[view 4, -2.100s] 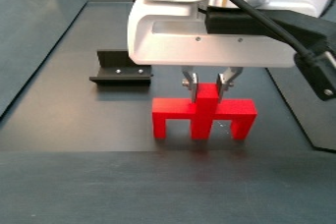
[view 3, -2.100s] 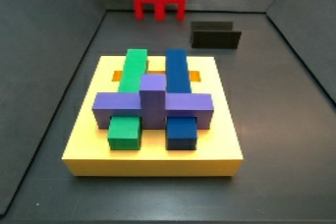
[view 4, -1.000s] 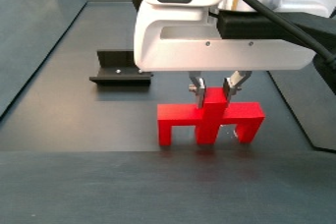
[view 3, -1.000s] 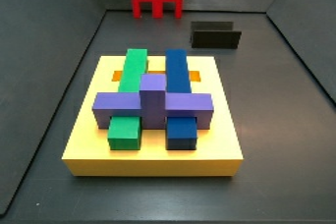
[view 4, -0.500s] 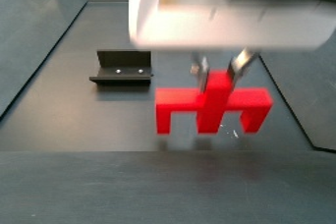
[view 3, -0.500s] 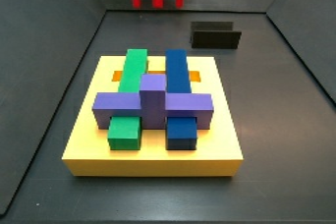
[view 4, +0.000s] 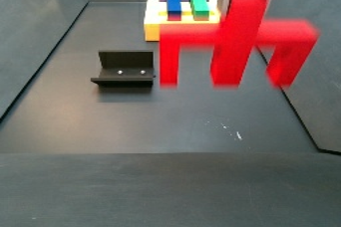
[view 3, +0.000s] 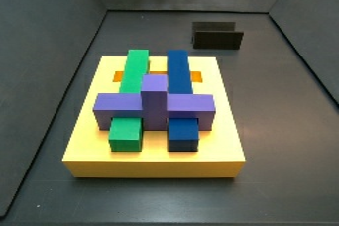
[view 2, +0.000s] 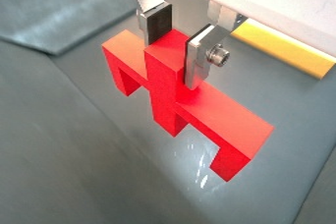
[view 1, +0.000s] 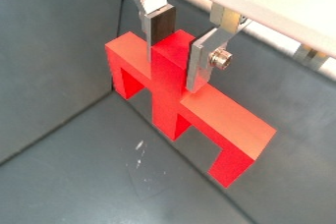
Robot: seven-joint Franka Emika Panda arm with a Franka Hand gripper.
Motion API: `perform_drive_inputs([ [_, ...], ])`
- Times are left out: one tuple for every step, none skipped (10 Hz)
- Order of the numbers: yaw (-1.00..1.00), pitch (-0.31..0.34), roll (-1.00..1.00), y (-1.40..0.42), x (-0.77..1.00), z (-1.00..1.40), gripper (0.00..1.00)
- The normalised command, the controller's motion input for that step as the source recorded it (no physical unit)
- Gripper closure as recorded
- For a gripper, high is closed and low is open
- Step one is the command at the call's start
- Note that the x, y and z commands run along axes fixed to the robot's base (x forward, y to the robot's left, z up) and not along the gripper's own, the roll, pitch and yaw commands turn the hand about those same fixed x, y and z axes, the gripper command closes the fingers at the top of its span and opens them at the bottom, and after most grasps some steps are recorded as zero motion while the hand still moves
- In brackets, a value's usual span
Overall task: Pick up the red object. Move up. Move to above the board. Insert the red object.
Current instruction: Move to above the board.
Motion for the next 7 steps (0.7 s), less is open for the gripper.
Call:
perform_drive_inputs([
  [0.00, 0.078, -0.02, 0.02, 0.05, 0.84, 1.00],
  [0.00, 0.090, 0.00, 0.01, 0.04, 0.33, 1.00],
  [-0.17, 0.352, -0.01, -1.40, 0.08, 0.14, 1.00],
  [-0.14, 0.328, 0.00, -1.40, 0.08, 0.13, 1.00],
  [-0.07, 0.230, 0.04, -1.40, 0.07, 0.13, 1.00],
  [-0.05, 0.122, -0.01, -1.40, 0.07, 0.13, 1.00],
  [-0.01, 0.048, 0.00, -1.40, 0.07, 0.13, 1.00],
])
